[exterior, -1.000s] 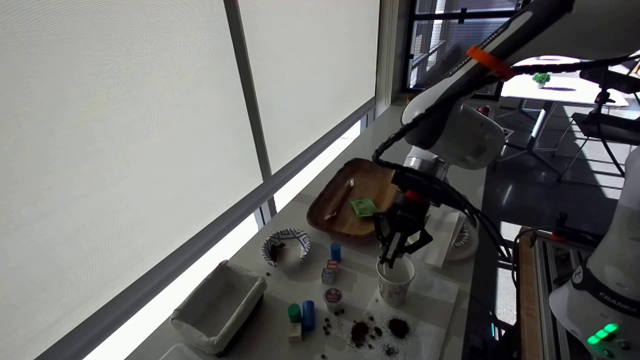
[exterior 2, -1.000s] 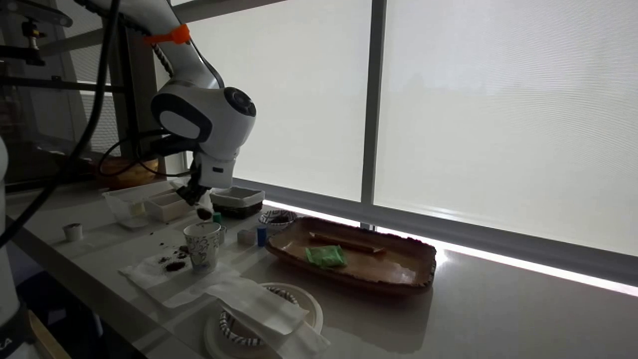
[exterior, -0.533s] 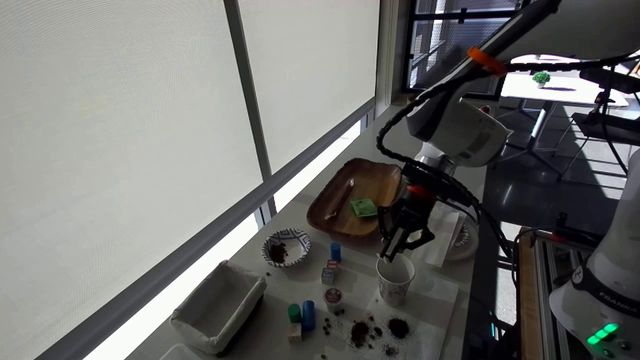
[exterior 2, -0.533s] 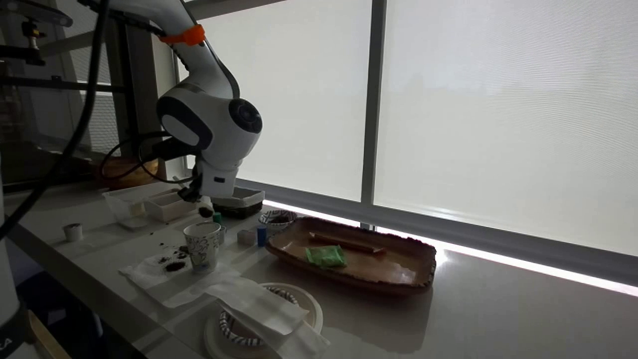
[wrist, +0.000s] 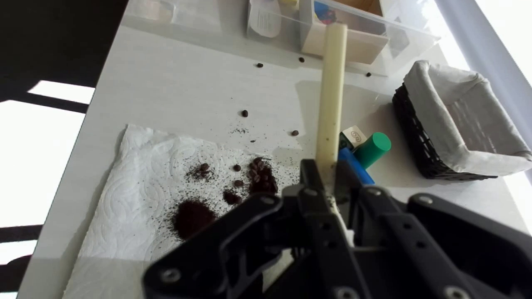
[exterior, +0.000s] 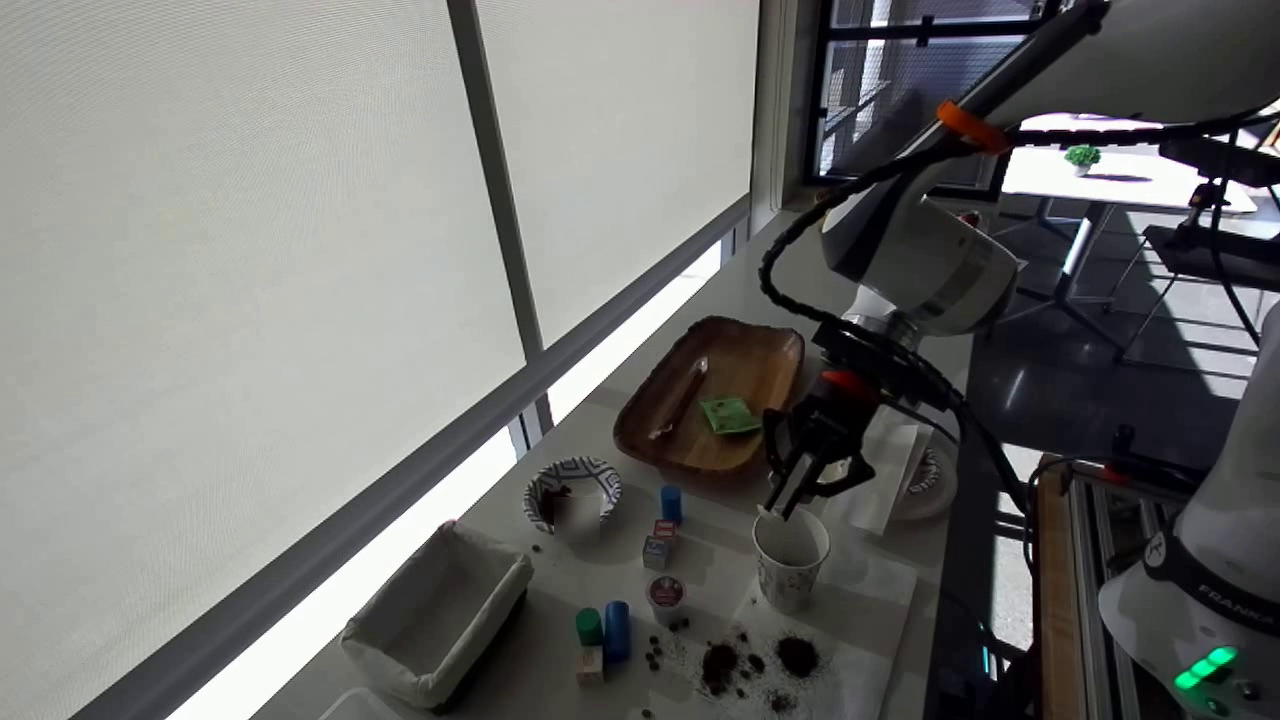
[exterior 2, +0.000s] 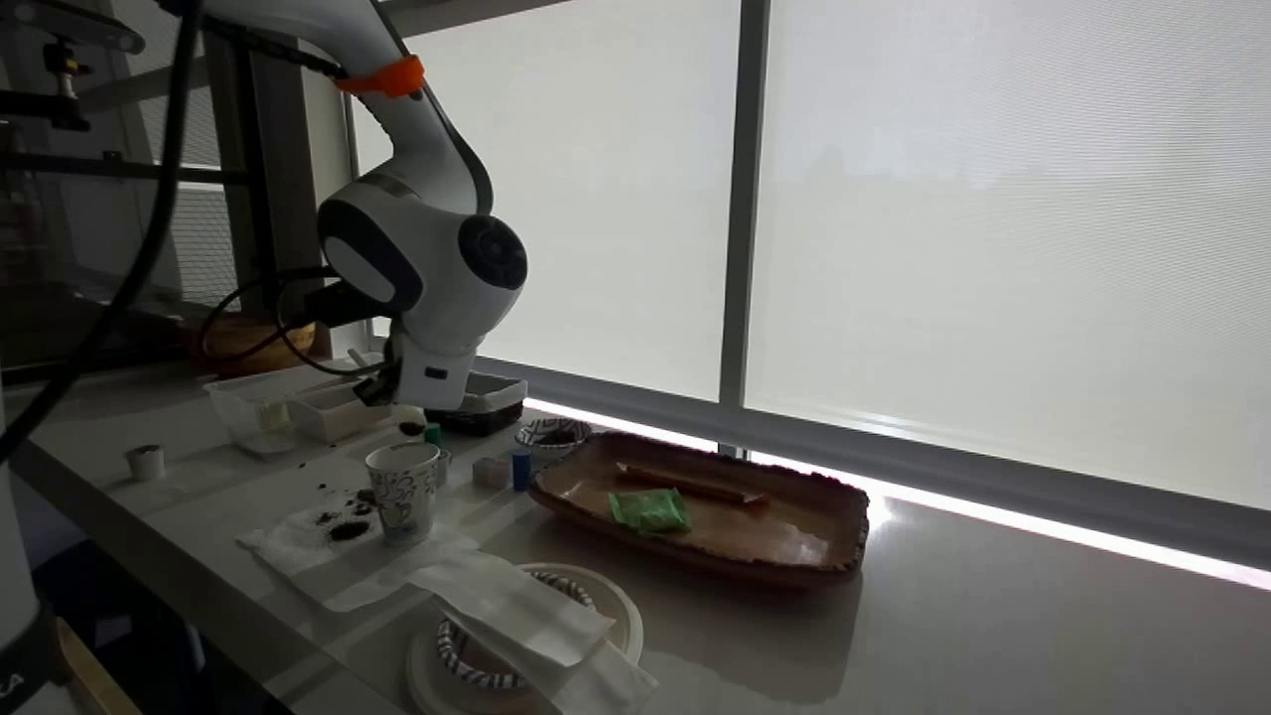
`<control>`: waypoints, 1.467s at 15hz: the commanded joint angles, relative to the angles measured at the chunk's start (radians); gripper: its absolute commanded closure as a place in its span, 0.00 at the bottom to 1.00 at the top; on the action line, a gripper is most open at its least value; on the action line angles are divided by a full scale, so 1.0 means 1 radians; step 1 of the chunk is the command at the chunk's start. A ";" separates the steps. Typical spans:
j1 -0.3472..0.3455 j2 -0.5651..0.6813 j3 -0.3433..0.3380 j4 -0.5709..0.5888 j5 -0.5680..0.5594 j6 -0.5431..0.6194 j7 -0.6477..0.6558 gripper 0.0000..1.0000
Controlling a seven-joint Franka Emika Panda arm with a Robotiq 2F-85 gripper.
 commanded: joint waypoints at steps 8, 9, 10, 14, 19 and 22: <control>-0.045 0.017 -0.038 0.002 0.009 -0.112 0.012 0.96; -0.053 0.019 -0.046 0.002 0.007 -0.131 0.012 0.96; -0.060 0.021 -0.052 0.002 0.004 -0.148 0.015 0.96; -0.075 0.034 -0.063 0.003 -0.010 -0.214 0.031 0.96; -0.088 0.050 -0.075 0.003 -0.013 -0.338 0.052 0.96; -0.094 0.059 -0.078 0.003 -0.012 -0.372 0.064 0.96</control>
